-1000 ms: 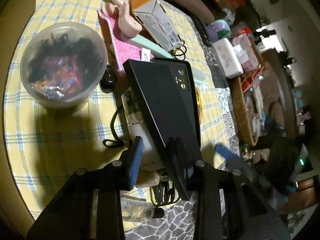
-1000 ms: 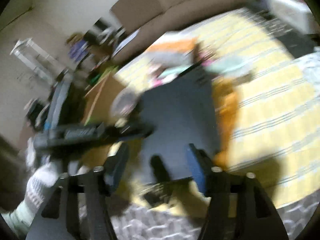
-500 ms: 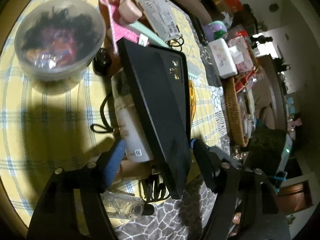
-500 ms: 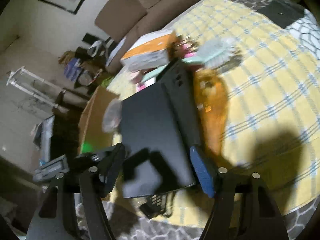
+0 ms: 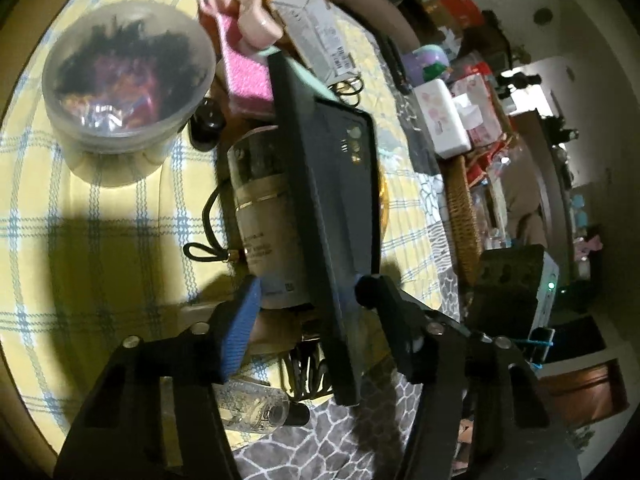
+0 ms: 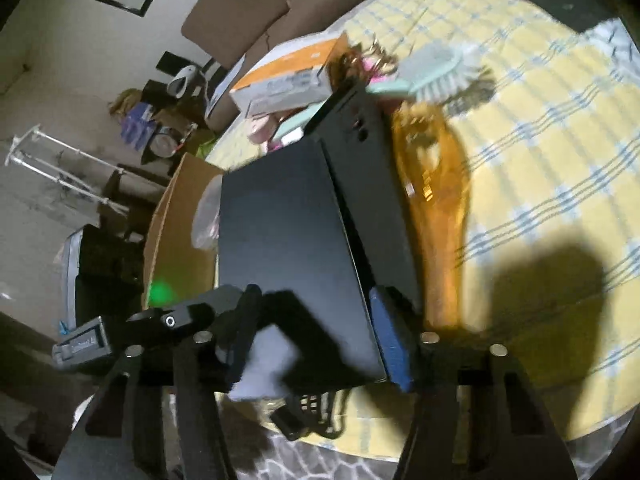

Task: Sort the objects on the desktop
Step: 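Grasp the black flat case with both grippers and lift it upright, then carry the black case with both grippers and lower it into the cardboard box beside the pink box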

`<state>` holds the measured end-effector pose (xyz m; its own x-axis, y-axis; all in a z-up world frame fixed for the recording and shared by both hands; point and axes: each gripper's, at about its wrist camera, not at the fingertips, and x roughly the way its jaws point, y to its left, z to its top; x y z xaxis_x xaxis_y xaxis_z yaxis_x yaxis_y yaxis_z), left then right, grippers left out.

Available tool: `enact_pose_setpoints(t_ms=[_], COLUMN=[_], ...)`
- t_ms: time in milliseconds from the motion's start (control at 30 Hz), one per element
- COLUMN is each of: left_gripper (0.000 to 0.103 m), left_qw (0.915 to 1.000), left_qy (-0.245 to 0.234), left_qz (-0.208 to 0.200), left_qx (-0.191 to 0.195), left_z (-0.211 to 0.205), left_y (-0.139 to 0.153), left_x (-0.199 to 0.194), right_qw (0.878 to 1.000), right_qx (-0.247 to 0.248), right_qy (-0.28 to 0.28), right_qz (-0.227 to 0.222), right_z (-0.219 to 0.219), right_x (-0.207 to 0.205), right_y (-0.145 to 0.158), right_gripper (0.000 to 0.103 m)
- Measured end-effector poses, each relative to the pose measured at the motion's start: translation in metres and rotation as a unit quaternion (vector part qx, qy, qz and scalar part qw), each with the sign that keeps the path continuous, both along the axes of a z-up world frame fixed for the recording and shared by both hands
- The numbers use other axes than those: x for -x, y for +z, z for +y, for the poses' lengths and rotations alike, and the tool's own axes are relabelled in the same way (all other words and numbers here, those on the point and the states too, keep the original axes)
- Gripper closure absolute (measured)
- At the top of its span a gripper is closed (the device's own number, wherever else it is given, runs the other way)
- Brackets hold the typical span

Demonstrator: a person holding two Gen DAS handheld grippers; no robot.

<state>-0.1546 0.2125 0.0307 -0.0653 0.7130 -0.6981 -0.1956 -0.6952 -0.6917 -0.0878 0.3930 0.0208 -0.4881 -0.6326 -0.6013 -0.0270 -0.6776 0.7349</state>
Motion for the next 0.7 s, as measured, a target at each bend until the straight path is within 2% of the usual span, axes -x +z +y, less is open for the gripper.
enact_pose_setpoints(t_ms=[100,167,233,367,433,500,567,700], left_gripper=[0.057,0.073,0.084,0.085,0.086,0.086,0.086,0.086], left_qw=[0.9997,0.9993,0.9988,0.9969,0.9960,0.9951,0.9934,0.9897], left_qy=[-0.005,-0.014,-0.021,-0.021,-0.019,-0.016,-0.014,-0.016], left_qz=[0.005,0.013,0.024,0.031,0.028,0.026,0.023,0.036], left_qx=[-0.022,-0.031,-0.037,-0.069,-0.083,-0.094,-0.111,-0.138], left_z=[-0.003,-0.003,-0.004,-0.015,-0.020,-0.025,-0.030,-0.047], left_y=[0.009,0.016,0.025,0.036,0.037,0.038,0.040,0.055], left_x=[0.000,-0.001,-0.004,-0.008,-0.008,-0.010,-0.013,-0.020], right_qw=[0.999,0.999,0.998,0.995,0.995,0.993,0.990,0.987], right_qx=[0.039,0.047,0.062,0.093,0.098,0.117,0.139,0.149], right_qy=[0.004,0.007,0.008,0.011,0.006,0.004,0.000,0.006], right_qz=[0.016,0.021,0.022,0.032,0.031,0.026,0.032,0.057], right_z=[0.000,-0.001,-0.002,-0.005,-0.005,-0.005,-0.007,-0.015], right_x=[-0.003,-0.005,-0.007,-0.011,-0.012,-0.013,-0.015,-0.020], right_y=[0.005,0.008,0.009,0.013,0.015,0.012,0.012,0.030], right_gripper=[0.069,0.069,0.069,0.068,0.056,0.051,0.051,0.052])
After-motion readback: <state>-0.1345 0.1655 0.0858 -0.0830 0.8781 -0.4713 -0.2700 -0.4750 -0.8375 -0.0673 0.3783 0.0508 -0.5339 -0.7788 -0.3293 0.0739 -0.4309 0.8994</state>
